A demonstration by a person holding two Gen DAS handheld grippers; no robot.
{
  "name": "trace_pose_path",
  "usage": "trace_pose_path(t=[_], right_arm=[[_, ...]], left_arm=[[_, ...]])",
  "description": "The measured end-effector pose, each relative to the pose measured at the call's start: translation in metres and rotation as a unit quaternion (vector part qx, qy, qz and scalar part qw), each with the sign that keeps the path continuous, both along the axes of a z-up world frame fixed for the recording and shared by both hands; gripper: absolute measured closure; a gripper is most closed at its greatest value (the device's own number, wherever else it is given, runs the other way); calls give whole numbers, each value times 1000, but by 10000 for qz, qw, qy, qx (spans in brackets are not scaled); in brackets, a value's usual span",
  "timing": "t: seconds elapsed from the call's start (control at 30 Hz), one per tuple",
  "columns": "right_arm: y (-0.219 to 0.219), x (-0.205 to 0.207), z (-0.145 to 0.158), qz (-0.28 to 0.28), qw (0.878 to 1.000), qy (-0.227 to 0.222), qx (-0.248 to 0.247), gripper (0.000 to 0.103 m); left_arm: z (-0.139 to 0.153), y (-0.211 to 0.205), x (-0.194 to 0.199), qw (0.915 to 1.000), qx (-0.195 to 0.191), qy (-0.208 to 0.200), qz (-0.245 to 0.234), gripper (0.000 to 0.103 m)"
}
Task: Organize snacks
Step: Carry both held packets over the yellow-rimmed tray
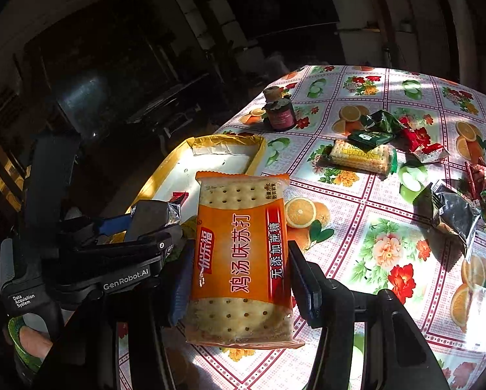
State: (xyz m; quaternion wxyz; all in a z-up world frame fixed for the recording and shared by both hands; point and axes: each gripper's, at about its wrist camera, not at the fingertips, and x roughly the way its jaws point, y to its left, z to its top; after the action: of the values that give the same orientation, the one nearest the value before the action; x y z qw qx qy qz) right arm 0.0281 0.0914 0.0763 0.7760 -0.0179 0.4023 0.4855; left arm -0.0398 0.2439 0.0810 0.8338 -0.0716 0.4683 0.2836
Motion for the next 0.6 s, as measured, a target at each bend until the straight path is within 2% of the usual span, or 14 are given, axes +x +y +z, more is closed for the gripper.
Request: trace_pose_path(t=[0.6], right_arm=[[54,8,2,271,9996,29,86,45]], left_arm=[[-5,50,-14,9992,-11,80,386,42]])
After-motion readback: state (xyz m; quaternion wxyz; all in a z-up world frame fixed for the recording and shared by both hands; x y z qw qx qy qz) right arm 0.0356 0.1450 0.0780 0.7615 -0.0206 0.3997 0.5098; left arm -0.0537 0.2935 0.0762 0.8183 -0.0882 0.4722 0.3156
